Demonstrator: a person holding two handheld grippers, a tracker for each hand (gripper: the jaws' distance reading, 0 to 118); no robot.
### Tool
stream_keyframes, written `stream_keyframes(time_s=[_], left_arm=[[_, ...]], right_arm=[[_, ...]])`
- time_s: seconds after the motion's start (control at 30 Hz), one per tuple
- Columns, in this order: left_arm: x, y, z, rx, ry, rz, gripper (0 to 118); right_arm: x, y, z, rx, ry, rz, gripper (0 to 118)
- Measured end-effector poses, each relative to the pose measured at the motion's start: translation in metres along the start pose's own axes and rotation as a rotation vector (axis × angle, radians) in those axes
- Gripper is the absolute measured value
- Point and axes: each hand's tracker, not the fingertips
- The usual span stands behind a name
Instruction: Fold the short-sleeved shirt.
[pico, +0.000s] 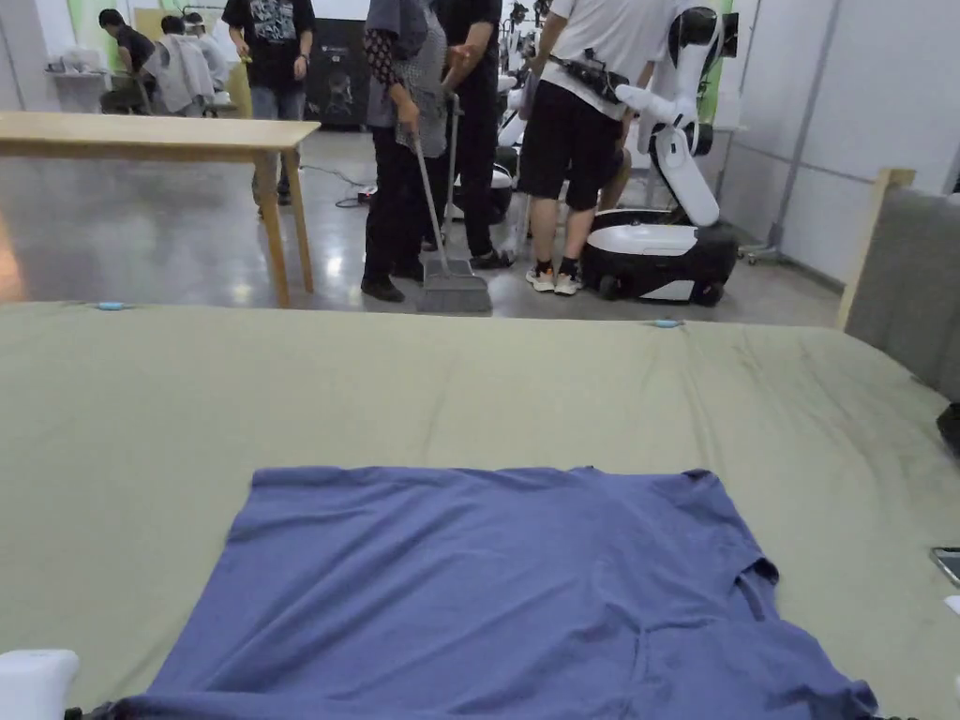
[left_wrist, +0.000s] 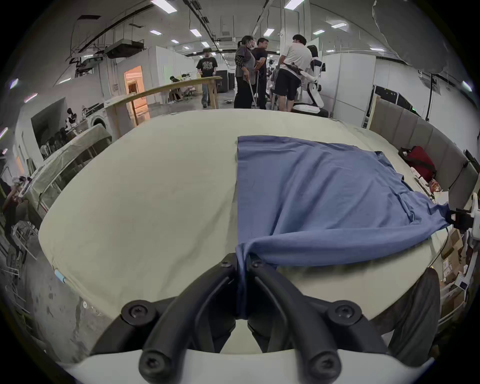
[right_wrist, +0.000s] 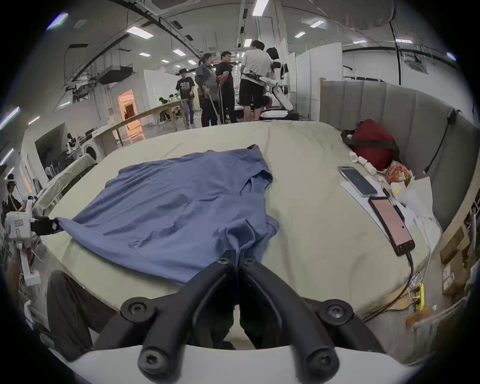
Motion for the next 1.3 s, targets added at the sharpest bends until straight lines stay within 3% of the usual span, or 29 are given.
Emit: stream_keyframes(time_s=[0.27, 0.3, 0.33, 0.37, 0.4, 0.43, 0.47, 0.57, 0.63, 0.67, 0.73, 0.77, 0.8, 0.93, 1.1, 1.13, 1.17, 1.2, 1.23, 1.3], left_arm=[[0.002, -0.012, -0.009, -0.029, -0.013, -0.003, 3], [0.001, -0.013, -0.010, -0.027, -0.015, 0.002, 5], [-0.001, -0.013, -0.010, -0.020, -0.028, 0.018, 9], [-0.002, -0.014, -0.011, -0.012, -0.042, 0.037, 19], [-0.001, -0.015, -0.011, -0.026, -0.043, 0.038, 58], [-0.001, -0.015, -0.013, -0.041, -0.051, 0.041, 94], [0.000, -0.015, -0.015, -0.067, -0.042, 0.035, 109], [0.005, -0.017, -0.005, -0.031, -0.001, 0.032, 108], [0.004, -0.016, 0.002, -0.008, 0.027, 0.052, 104], [0.004, -0.017, 0.009, 0.010, 0.036, 0.064, 93], [0.002, -0.017, 0.023, 0.062, 0.065, 0.114, 20], [0.000, -0.017, 0.028, 0.061, 0.053, 0.112, 0], [-0.002, -0.019, 0.032, 0.062, 0.060, 0.121, 0], [-0.008, -0.023, 0.037, 0.069, 0.034, 0.158, 0], [-0.012, -0.024, 0.024, 0.021, -0.008, 0.155, 0], [-0.013, -0.024, 0.022, 0.021, -0.014, 0.156, 12], [-0.012, -0.023, 0.018, 0.014, -0.012, 0.150, 38], [-0.012, -0.023, 0.011, -0.028, -0.015, 0.133, 96], [-0.012, -0.023, 0.001, -0.073, -0.019, 0.121, 118], [-0.011, -0.025, -0.013, -0.089, 0.034, 0.093, 112]], right_arm=[[0.005, -0.013, -0.013, -0.047, 0.009, -0.042, 3], [0.004, -0.013, -0.014, -0.056, 0.018, -0.042, 8], [0.003, -0.013, -0.014, -0.056, 0.019, -0.044, 25], [0.003, -0.013, -0.015, -0.056, 0.016, -0.050, 61], [0.003, -0.013, -0.017, -0.063, 0.015, -0.053, 107], [0.002, -0.013, -0.019, -0.072, 0.016, -0.056, 117], [0.000, -0.014, -0.017, -0.062, 0.020, -0.055, 117], [-0.006, -0.013, -0.011, -0.041, -0.025, -0.027, 117], [-0.010, -0.015, -0.004, -0.019, -0.037, -0.031, 112], [-0.011, -0.015, 0.000, -0.005, -0.046, -0.043, 97], [-0.012, -0.018, 0.011, 0.059, -0.082, -0.065, 11], [-0.013, -0.020, 0.014, 0.087, -0.111, -0.061, 1], [-0.014, -0.022, 0.017, 0.110, -0.152, -0.055, 1], [-0.010, -0.029, 0.022, 0.103, -0.111, -0.090, 1], [-0.010, -0.036, 0.017, 0.079, -0.109, -0.076, 1], [-0.010, -0.038, 0.016, 0.075, -0.109, -0.078, 1], [-0.013, -0.037, 0.019, 0.070, -0.104, -0.077, 1], [-0.013, -0.037, 0.018, 0.063, -0.096, -0.076, 1], [-0.013, -0.039, 0.016, 0.061, -0.100, -0.076, 1], [-0.013, -0.038, 0.017, 0.049, -0.093, -0.078, 1]])
